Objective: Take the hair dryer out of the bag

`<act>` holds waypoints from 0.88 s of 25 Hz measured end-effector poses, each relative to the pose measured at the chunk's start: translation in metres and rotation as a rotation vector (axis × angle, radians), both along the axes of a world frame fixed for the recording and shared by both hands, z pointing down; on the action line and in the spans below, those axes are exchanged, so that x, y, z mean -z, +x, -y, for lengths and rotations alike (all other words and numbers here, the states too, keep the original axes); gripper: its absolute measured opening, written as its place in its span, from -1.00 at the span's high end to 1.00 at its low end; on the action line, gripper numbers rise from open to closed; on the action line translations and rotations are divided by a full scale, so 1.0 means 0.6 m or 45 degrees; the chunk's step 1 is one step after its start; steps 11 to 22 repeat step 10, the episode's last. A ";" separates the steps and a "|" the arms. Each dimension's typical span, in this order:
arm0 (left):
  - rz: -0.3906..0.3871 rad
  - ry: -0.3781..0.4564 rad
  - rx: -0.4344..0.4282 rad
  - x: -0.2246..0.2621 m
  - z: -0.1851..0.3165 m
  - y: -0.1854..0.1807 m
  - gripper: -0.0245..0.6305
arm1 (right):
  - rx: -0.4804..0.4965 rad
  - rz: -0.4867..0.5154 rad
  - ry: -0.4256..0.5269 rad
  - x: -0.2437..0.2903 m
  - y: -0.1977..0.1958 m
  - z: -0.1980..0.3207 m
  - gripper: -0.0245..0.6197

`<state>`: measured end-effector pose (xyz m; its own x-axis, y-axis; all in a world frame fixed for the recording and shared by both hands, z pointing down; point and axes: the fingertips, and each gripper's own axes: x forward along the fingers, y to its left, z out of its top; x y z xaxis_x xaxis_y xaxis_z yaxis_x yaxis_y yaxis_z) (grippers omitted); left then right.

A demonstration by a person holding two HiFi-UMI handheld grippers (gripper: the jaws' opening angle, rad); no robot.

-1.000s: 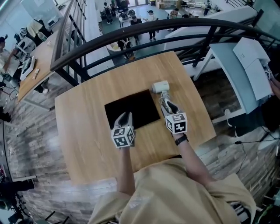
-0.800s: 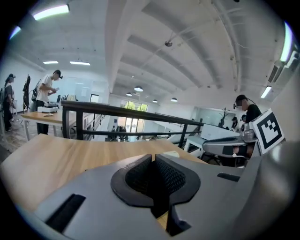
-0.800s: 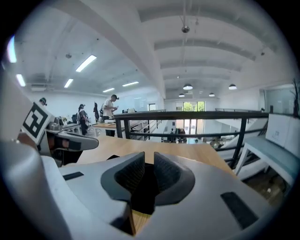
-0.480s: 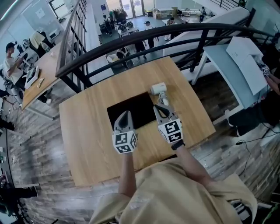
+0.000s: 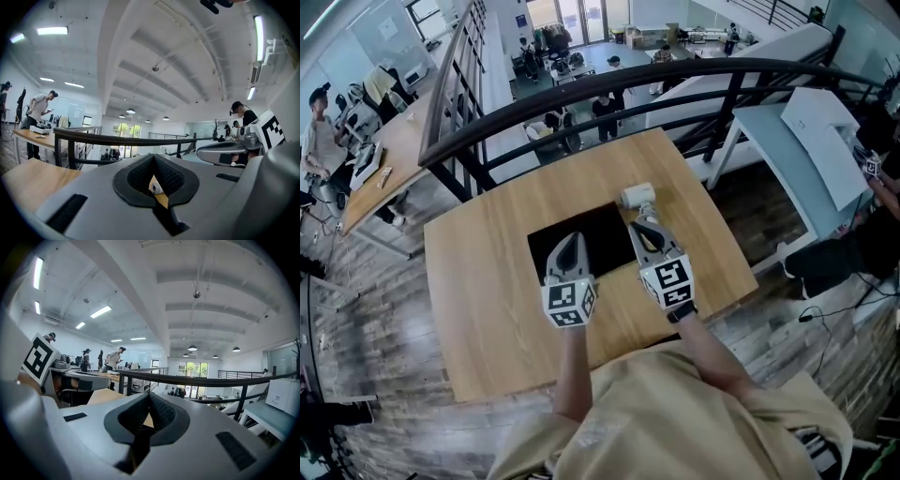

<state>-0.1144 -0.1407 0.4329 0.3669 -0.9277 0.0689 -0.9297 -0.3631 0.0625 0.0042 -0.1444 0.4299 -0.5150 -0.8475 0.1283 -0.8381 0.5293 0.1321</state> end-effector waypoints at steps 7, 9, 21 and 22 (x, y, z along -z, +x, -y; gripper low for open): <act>0.043 -0.009 -0.016 -0.016 0.028 0.012 0.89 | -0.037 0.016 -0.011 -0.011 0.014 0.032 0.88; 0.047 -0.004 -0.007 -0.018 0.045 0.012 0.89 | -0.045 0.019 -0.006 -0.014 0.020 0.049 0.88; 0.049 -0.002 -0.002 -0.019 0.053 0.012 0.89 | -0.048 0.020 -0.004 -0.015 0.022 0.058 0.88; 0.049 -0.002 -0.002 -0.019 0.053 0.012 0.89 | -0.048 0.020 -0.004 -0.015 0.022 0.058 0.88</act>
